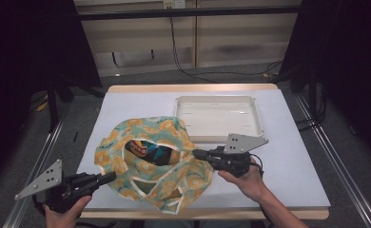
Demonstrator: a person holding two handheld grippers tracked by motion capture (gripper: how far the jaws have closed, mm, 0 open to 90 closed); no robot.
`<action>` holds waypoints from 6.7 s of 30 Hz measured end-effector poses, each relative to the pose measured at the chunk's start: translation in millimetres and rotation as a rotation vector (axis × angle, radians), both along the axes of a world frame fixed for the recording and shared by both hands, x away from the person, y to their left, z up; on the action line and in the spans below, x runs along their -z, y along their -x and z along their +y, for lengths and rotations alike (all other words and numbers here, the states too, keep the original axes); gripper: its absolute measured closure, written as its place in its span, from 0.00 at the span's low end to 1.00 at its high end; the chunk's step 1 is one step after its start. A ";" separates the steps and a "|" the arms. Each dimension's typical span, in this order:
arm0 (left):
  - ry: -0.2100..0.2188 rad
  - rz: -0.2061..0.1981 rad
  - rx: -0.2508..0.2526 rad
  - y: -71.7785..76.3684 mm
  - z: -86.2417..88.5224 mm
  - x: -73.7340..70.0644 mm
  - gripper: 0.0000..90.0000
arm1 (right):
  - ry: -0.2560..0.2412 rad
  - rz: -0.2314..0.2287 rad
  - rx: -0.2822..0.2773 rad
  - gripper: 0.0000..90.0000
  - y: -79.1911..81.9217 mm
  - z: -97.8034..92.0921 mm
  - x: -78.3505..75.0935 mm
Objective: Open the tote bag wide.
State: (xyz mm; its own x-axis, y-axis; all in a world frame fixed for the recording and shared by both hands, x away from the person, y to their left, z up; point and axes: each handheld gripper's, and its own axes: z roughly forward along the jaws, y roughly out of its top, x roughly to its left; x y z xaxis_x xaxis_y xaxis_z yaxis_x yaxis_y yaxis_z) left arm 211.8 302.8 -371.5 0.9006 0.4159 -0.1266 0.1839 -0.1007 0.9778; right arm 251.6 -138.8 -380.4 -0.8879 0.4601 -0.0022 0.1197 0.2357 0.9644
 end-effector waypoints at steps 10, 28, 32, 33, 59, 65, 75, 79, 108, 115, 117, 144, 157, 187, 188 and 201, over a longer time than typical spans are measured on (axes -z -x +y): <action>0.068 0.006 -0.022 -22.9 6.5 -16.3 1.00 | -0.066 -0.014 0.063 1.00 -20.9 -10.7 -18.6; 0.074 0.083 -0.117 -104.8 19.5 -16.8 1.00 | 0.014 0.028 0.213 1.00 -82.4 -8.3 0.2; 0.055 0.095 -0.139 -115.3 16.9 -10.8 1.00 | 0.010 0.045 0.243 1.00 -94.3 -9.1 7.4; 0.058 0.106 -0.143 -117.3 17.3 -8.3 1.00 | 0.016 0.052 0.250 1.00 -96.3 -9.7 10.6; -0.018 0.194 -0.135 -115.0 7.1 33.2 0.90 | 0.004 0.063 0.152 0.71 -57.1 -20.8 10.5; -0.007 0.173 -0.140 -105.4 14.0 27.9 0.87 | 0.014 0.018 0.042 0.67 -37.5 8.2 -1.8; 0.009 0.142 -0.123 -96.3 16.3 21.4 0.82 | 0.066 0.002 0.025 0.58 -58.3 40.7 11.9; 0.014 0.097 -0.106 -88.4 16.1 13.2 0.82 | 0.115 0.004 0.019 0.76 -62.3 47.5 15.7; -0.096 0.240 -0.189 -140.8 12.6 45.6 1.00 | 0.048 0.131 0.218 1.00 -140.3 45.9 21.2; -0.119 0.295 -0.145 -118.6 18.6 70.6 1.00 | 0.069 0.183 0.230 0.98 -129.8 40.7 52.1; -0.118 0.302 -0.144 -116.8 18.6 72.9 1.00 | 0.081 0.186 0.235 0.97 -126.2 41.3 59.4; -0.069 0.257 -0.170 -82.3 31.2 58.6 0.67 | -0.011 0.165 0.206 0.60 -57.9 8.4 37.2; -0.032 0.203 -0.074 -61.8 3.5 46.4 0.48 | 0.026 0.171 -0.044 0.54 -33.2 52.7 31.0; -0.099 0.128 -0.041 -27.4 19.3 45.7 1.00 | 0.053 0.197 -0.104 1.00 -12.6 56.7 35.6; -0.090 0.140 -0.038 -26.9 19.8 49.5 1.00 | 0.059 0.198 -0.104 1.00 -11.0 56.1 37.0; -0.161 0.224 -0.008 -49.2 13.5 88.1 1.00 | 0.082 0.226 -0.129 1.00 -4.4 56.6 55.8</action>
